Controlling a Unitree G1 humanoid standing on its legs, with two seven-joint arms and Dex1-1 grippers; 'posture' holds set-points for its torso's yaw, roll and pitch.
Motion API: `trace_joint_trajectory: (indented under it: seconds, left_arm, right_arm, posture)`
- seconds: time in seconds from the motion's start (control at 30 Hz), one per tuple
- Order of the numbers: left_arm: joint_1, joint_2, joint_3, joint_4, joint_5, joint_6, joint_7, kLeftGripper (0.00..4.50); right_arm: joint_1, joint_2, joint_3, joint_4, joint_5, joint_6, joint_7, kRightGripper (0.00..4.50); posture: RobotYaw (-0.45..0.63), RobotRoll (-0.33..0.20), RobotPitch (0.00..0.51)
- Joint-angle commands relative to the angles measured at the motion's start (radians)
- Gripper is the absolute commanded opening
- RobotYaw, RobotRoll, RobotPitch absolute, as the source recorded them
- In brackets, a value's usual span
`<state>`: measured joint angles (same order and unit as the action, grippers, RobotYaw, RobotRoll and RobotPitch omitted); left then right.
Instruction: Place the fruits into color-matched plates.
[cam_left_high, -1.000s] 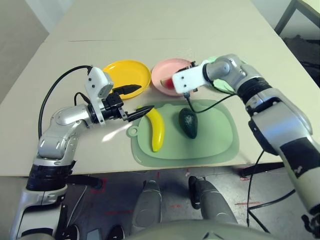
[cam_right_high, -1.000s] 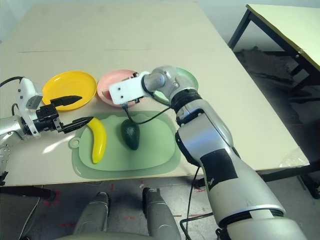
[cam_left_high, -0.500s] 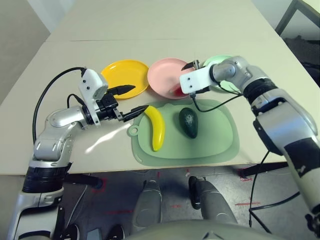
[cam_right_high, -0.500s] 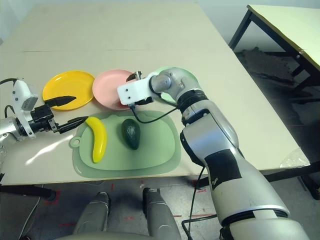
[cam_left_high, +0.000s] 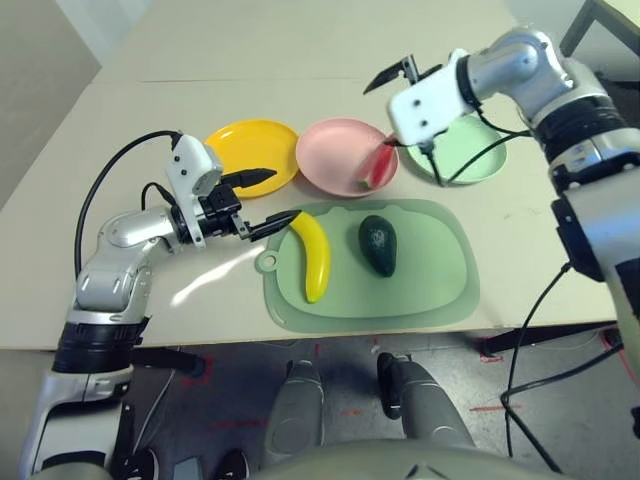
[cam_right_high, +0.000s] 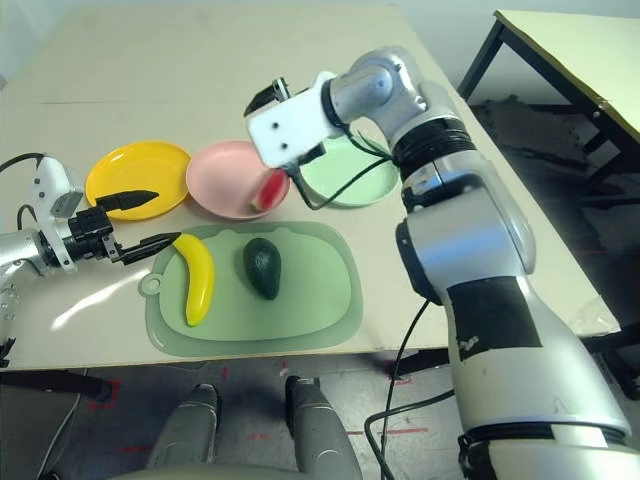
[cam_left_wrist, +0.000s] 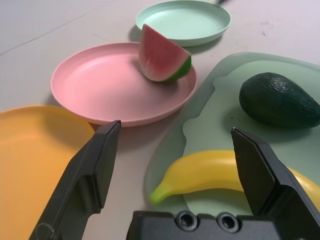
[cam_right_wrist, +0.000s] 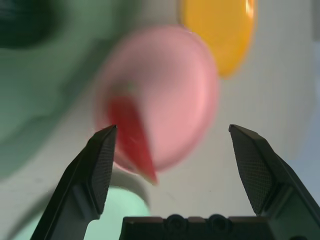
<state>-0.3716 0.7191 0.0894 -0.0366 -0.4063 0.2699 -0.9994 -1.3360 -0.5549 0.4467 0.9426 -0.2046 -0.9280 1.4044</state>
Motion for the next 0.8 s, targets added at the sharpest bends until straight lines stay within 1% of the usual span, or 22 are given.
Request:
trace_joint_trajectory:
  seconds: [0.03, 0.13, 0.3, 0.43, 0.7, 0.8]
  left_arm:
    - [0.003, 0.015, -0.016, -0.002, -0.018, 0.019, -0.052, 4.50]
    - [0.001, 0.042, -0.019, -0.017, -0.059, 0.055, -0.132, 4.50]
    - [-0.012, 0.084, -0.030, -0.027, -0.091, 0.103, -0.219, 4.50]
    - [-0.014, 0.125, -0.035, -0.057, -0.122, 0.160, -0.272, 4.50]
    - [-0.002, 0.138, -0.027, -0.104, -0.141, 0.219, -0.260, 4.50]
    - [0.002, 0.147, -0.021, -0.110, -0.147, 0.238, -0.260, 4.50]
  right_arm:
    - [0.128, -0.085, 0.056, -0.252, 0.134, -0.001, 0.165, 4.47]
    - [0.219, -0.133, 0.077, -0.414, 0.174, 0.037, 0.207, 4.47]
    - [0.238, -0.115, 0.081, -0.476, 0.148, 0.048, 0.183, 4.47]
    - [0.196, -0.066, 0.090, -0.438, 0.090, 0.011, 0.135, 4.47]
    - [0.124, -0.028, 0.136, -0.345, -0.045, -0.095, 0.058, 4.47]
    - [0.111, -0.020, 0.164, -0.333, -0.070, -0.120, 0.047, 4.47]
  posture:
    - [0.01, 0.000, 0.164]
    - [0.00, 0.000, 0.164]
    - [0.00, 0.000, 0.169]
    - [-0.01, 0.000, 0.170]
    - [0.00, 0.000, 0.177]
    - [0.00, 0.000, 0.180]
